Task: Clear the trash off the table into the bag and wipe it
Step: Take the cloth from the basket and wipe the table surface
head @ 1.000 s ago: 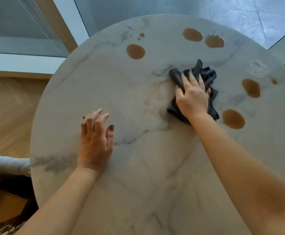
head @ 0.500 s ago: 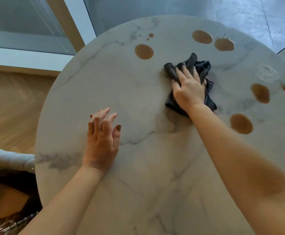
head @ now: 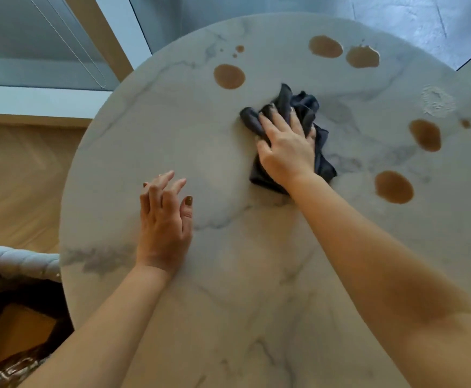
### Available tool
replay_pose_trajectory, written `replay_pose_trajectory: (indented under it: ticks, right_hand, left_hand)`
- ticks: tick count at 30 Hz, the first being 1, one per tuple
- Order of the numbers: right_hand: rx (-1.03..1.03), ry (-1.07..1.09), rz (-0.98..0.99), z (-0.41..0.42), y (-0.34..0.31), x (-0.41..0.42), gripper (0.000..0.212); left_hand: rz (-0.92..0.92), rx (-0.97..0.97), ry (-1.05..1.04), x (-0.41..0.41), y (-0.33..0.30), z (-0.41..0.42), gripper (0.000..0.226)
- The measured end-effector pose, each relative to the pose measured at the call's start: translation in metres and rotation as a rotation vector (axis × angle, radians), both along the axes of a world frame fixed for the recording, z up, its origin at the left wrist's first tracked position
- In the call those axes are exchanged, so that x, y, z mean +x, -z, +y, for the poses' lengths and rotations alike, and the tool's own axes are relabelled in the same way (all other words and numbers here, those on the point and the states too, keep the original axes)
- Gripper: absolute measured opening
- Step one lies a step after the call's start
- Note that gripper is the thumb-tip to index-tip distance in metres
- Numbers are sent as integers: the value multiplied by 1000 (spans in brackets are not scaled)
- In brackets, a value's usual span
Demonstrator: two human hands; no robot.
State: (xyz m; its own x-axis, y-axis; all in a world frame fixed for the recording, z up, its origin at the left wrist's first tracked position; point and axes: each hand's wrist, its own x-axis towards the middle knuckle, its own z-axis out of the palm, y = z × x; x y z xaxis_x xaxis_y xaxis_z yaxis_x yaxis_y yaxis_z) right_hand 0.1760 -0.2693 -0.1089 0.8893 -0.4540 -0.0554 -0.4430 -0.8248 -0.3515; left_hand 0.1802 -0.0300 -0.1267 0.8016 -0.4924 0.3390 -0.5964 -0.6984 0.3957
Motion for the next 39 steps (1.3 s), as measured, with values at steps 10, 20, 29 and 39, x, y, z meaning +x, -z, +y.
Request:
replay_pose_trajectory:
  ticks: [10, 20, 29, 39]
  right_hand:
    - [-51, -159, -111, 8, 3, -115, 49]
    - [28, -432, -149, 88, 6, -71, 50]
    - [31, 94, 24, 29, -6, -80, 51]
    - [-58, -137, 4, 85, 2, -271, 55]
  left_hand:
    - [-53, -39, 34, -1, 2, 1, 29]
    - [-64, -47, 13, -1, -1, 3, 31]
    - [45, -32, 47, 2, -5, 1, 36]
    - [150, 81, 69, 0, -8, -1, 46]
